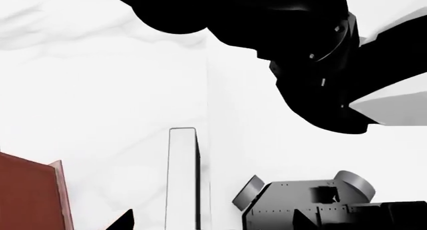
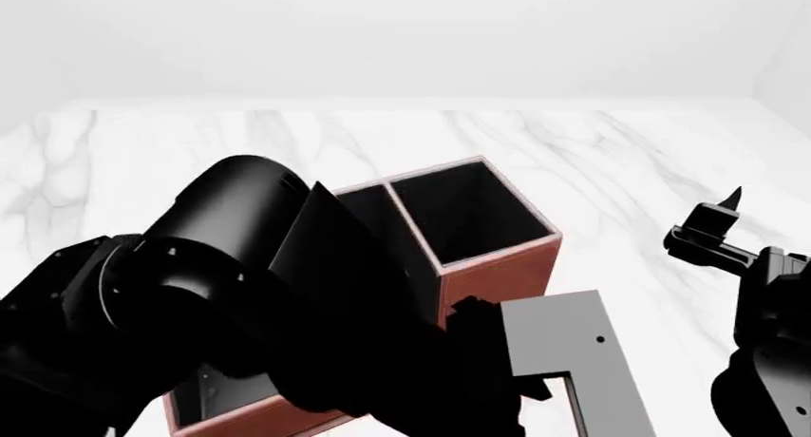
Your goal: Pick up the book and place it in the left compartment of the caddy.
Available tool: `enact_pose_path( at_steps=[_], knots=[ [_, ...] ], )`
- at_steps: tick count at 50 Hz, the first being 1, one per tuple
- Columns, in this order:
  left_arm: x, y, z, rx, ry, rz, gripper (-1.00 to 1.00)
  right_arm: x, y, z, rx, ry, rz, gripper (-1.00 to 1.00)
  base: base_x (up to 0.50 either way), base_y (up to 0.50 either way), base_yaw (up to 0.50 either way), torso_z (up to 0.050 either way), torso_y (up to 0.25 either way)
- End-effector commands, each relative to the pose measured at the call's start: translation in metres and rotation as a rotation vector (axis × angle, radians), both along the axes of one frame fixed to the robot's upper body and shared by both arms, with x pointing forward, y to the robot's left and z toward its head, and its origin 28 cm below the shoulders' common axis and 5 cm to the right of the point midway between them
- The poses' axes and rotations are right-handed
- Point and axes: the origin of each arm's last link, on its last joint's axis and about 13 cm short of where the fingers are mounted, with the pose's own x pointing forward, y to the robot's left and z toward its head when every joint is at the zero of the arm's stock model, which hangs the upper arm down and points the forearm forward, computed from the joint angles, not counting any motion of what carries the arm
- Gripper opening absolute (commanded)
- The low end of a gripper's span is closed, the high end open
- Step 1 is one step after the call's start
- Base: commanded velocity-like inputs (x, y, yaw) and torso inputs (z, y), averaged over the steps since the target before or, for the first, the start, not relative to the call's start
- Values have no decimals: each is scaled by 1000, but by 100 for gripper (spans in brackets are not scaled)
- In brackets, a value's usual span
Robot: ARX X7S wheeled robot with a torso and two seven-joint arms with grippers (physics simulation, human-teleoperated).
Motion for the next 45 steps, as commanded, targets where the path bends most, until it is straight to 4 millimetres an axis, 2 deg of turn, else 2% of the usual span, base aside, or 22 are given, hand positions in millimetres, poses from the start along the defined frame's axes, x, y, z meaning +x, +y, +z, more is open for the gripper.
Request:
enact_pose_path(
  at_steps=[1,45],
  knots=[
    [-1,-5,-7,7,20,-27,100,0,0,-1,1,1,0,100,0,0,0,0,0],
    [21,-4,-49,38,117,14,100,0,-1,-9,14,11,2,100,0,0,0,0,0]
  ],
)
